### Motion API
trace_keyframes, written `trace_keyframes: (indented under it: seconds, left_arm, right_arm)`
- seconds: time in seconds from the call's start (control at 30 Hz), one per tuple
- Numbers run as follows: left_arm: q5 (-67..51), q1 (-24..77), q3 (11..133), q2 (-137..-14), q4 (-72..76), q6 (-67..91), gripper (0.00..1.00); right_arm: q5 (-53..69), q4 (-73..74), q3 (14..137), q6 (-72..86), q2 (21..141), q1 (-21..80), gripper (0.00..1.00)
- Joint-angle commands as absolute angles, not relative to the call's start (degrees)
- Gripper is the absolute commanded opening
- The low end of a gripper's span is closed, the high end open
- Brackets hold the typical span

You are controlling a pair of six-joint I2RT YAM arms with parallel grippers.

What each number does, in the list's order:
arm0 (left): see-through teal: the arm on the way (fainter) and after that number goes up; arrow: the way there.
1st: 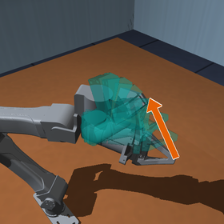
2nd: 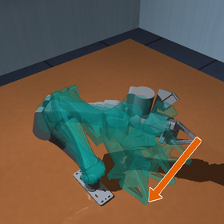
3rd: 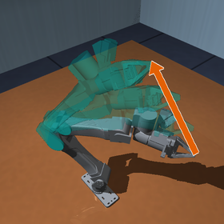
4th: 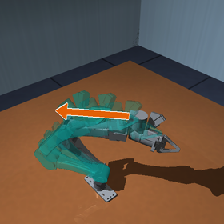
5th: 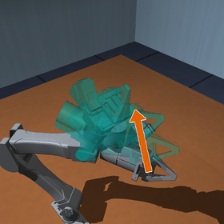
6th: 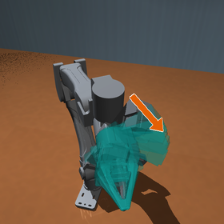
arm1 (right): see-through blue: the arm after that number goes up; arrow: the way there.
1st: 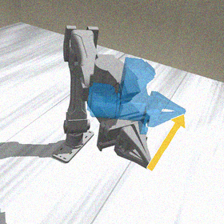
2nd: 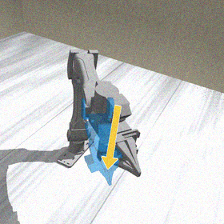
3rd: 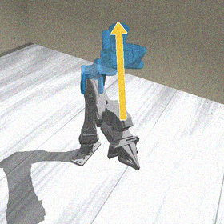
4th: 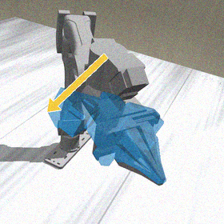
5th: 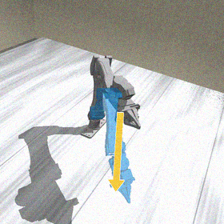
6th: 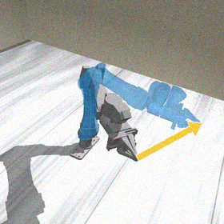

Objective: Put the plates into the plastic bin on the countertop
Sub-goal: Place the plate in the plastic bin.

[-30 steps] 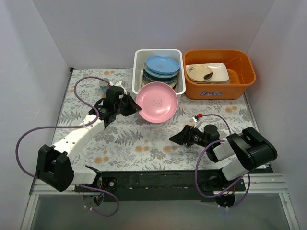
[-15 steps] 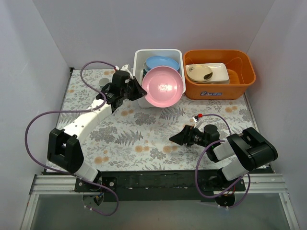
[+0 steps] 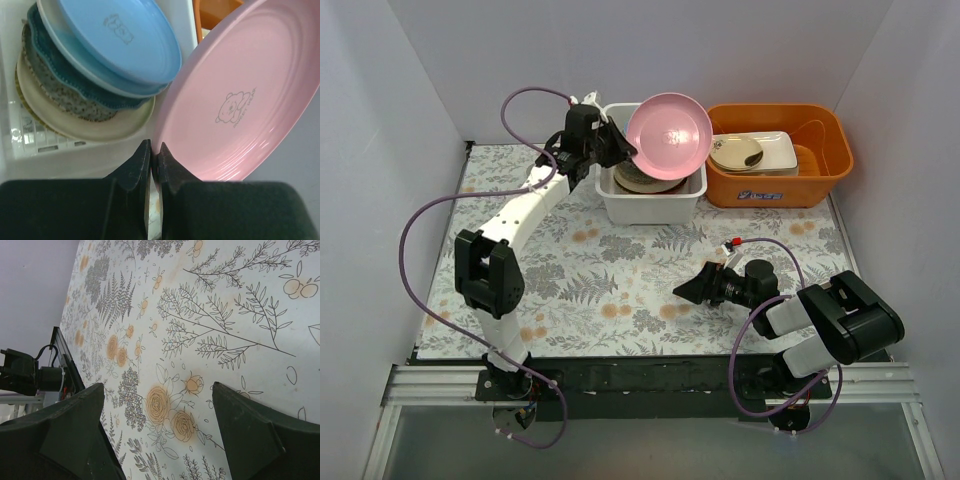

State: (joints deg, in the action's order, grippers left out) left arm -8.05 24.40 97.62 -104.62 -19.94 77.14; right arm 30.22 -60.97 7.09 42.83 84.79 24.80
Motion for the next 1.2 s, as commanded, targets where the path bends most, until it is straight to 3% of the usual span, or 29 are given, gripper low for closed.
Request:
trace_keyframes:
  seconds: [0.0, 0.37, 0.77, 0.97, 1.17]
  left_arm:
    - [-8.9, 23.0, 107.5, -107.8, -21.3, 76.4, 0.00]
    - [-13.4, 18.1, 125.1, -121.5, -26.4, 78.6, 0.00]
    - [-13.4, 17.5, 129.9, -126.6, -27.0, 78.6, 0.00]
    - [-13.9, 17.1, 131.6, -129.3, -28.1, 78.9, 0.10]
    - [-15.5, 16.9, 131.7, -130.5, -28.3, 78.8, 0.34]
  right_arm:
    - [29.2, -56.7, 7.7, 40.6, 84.9, 24.6, 0.97]
    - [28.9, -55.9, 7.7, 40.2, 84.7, 24.3, 0.97]
    - [29.1, -55.7, 8.1, 40.0, 85.3, 24.1, 0.96]
    - [29.3, -55.7, 8.0, 40.1, 85.7, 24.1, 0.96]
    - [29.1, -55.6, 7.9, 40.1, 85.3, 24.1, 0.96]
